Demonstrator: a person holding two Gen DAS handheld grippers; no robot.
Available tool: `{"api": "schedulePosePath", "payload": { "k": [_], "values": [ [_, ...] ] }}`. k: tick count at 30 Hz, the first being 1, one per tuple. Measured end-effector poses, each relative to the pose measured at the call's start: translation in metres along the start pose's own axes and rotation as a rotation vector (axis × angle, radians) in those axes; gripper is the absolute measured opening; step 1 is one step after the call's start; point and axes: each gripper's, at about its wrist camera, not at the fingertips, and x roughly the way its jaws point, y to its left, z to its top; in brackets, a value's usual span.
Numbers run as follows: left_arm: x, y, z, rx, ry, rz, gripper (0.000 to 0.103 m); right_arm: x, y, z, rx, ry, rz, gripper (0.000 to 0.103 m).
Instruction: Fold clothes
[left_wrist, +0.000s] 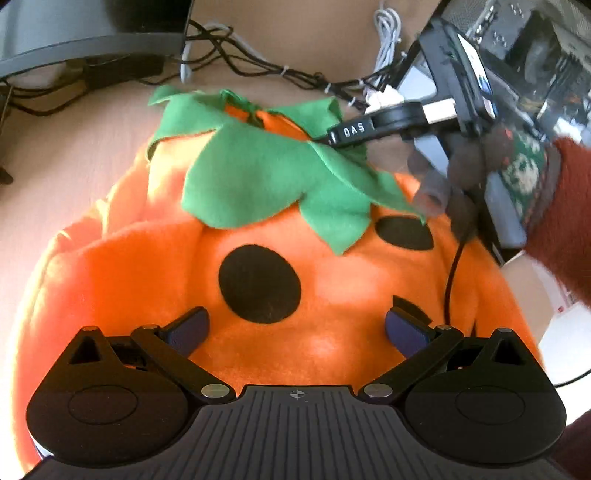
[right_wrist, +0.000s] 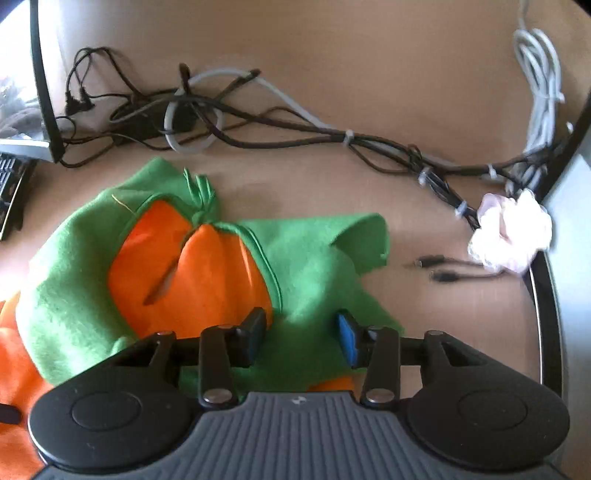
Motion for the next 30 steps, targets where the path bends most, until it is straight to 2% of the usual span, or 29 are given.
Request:
{"api": "schedulePosePath", "payload": {
  "k": [2, 4, 5, 7, 10, 11, 12, 14, 17, 18, 20, 23, 25, 27, 30],
  "values": [
    [-0.001, -0.001, -0.003, 0.007, -0.013, 0.001, 0.103, 0.007, 0.007, 0.007, -0.091, -0.031, -0.069, 0.031],
    [-0.001, -0.004, -0.008, 0.034, -0.02, 0.009, 0.103, 0.027, 0.007, 0.015, -0.195, -0.072, -0.178, 0.031],
    [-0.004, -0.005, -0.011, 0.051, -0.023, 0.015, 0.103, 0.033, 0.003, 0.021, -0.211, -0.083, -0.19, 0.031],
    [-0.006, -0.007, -0.013, 0.073, -0.024, 0.026, 0.103, 0.039, -0.001, 0.031, -0.213, -0.093, -0.182, 0.033],
    [-0.01, -0.003, 0.0, 0.013, 0.027, 0.004, 0.103, 0.036, -0.001, 0.039, -0.212, -0.086, -0.135, 0.036],
    [-0.014, -0.001, 0.008, -0.019, 0.036, -0.026, 0.103, 0.028, -0.002, 0.039, -0.199, -0.099, -0.116, 0.037],
    [-0.021, 0.002, 0.019, -0.044, 0.018, -0.073, 0.103, 0.017, -0.004, 0.038, -0.18, -0.119, -0.103, 0.039],
    [-0.038, 0.002, 0.044, -0.031, -0.075, -0.128, 0.103, -0.01, -0.007, 0.03, -0.14, -0.172, -0.078, 0.047],
    [-0.044, -0.004, 0.081, 0.094, -0.218, -0.125, 0.103, -0.039, -0.008, 0.012, -0.11, -0.213, -0.042, 0.049],
    [-0.033, -0.004, 0.089, 0.122, -0.225, -0.112, 0.103, -0.041, -0.007, 0.006, -0.11, -0.209, -0.043, 0.049],
    [-0.007, -0.002, 0.104, 0.165, -0.22, -0.08, 0.103, -0.031, -0.006, -0.008, -0.108, -0.162, -0.063, 0.049],
    [0.043, 0.012, 0.112, 0.132, -0.125, 0.023, 0.103, -0.015, -0.009, -0.031, -0.095, -0.092, -0.093, 0.049],
    [0.06, 0.026, 0.108, 0.089, -0.081, 0.049, 0.103, -0.019, -0.015, -0.037, -0.077, -0.094, -0.093, 0.049],
    [0.064, 0.034, 0.102, 0.069, -0.084, 0.051, 0.103, -0.027, -0.018, -0.031, -0.071, -0.102, -0.095, 0.049],
    [0.06, 0.035, 0.101, 0.049, -0.086, 0.041, 0.103, -0.045, -0.023, -0.005, -0.033, -0.181, -0.022, 0.049]
  ]
}}
